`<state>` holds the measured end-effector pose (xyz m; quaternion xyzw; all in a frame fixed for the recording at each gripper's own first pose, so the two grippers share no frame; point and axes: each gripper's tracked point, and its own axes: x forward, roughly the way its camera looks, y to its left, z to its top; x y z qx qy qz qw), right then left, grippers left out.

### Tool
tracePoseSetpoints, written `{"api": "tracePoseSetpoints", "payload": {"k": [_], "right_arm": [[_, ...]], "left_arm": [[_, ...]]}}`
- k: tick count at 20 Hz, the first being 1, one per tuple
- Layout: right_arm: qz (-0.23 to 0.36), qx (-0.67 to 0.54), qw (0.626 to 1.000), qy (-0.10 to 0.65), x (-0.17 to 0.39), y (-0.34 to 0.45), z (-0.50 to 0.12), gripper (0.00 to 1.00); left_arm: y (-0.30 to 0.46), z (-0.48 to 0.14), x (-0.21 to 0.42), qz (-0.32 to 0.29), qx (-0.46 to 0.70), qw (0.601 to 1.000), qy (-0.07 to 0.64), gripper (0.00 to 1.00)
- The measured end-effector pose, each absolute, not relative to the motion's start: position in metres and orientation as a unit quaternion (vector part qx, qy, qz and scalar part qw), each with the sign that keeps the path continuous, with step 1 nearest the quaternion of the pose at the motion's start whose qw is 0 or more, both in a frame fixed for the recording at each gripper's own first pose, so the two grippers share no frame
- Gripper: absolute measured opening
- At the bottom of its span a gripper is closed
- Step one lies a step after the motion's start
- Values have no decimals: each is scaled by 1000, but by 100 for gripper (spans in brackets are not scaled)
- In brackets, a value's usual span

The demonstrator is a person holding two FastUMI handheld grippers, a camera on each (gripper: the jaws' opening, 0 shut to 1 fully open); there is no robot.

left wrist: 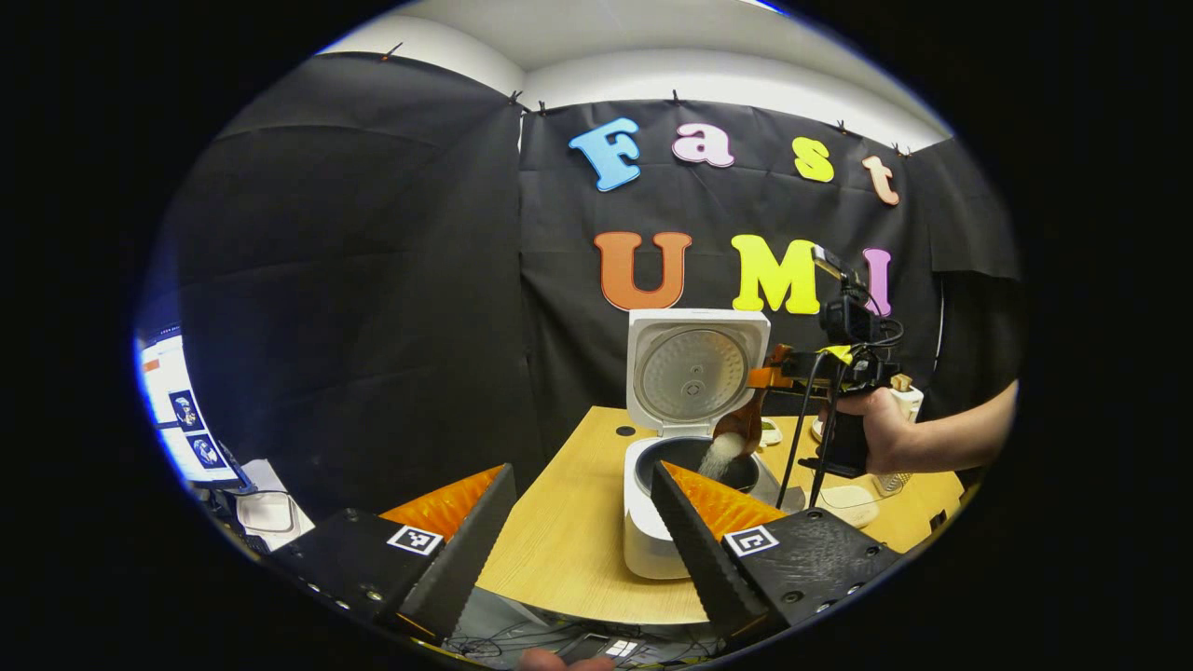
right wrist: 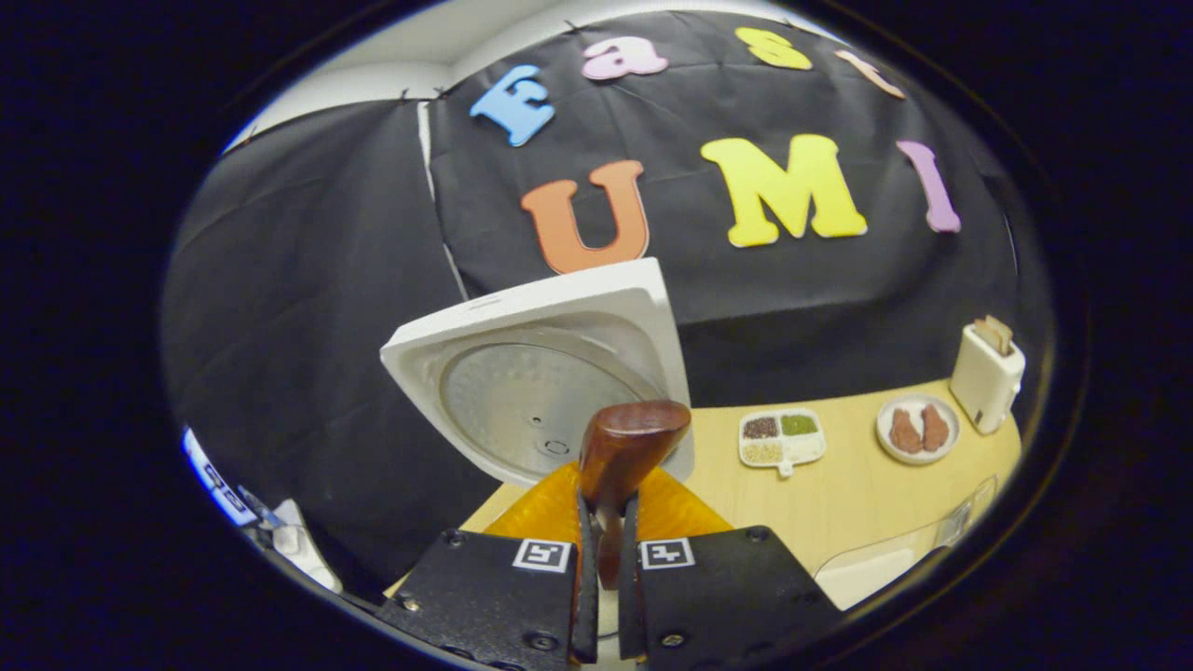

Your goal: Close the left gripper, press the button to open the rice cooker; take a wooden spoon from the chopstick holder with the right hand, scoop a spoonful of rice and pour it into the rice cooker, then put the wooden spoon back into the chopstick holder.

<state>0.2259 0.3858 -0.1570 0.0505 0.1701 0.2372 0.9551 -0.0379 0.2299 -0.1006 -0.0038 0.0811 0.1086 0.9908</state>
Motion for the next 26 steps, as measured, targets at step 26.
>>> {"api": "tracePoseSetpoints", "payload": {"k": [26], "right_arm": [[312, 90, 938, 120, 170, 378, -79, 13]], "left_arm": [[205, -82, -60, 102, -23, 992, 67, 94]]}}
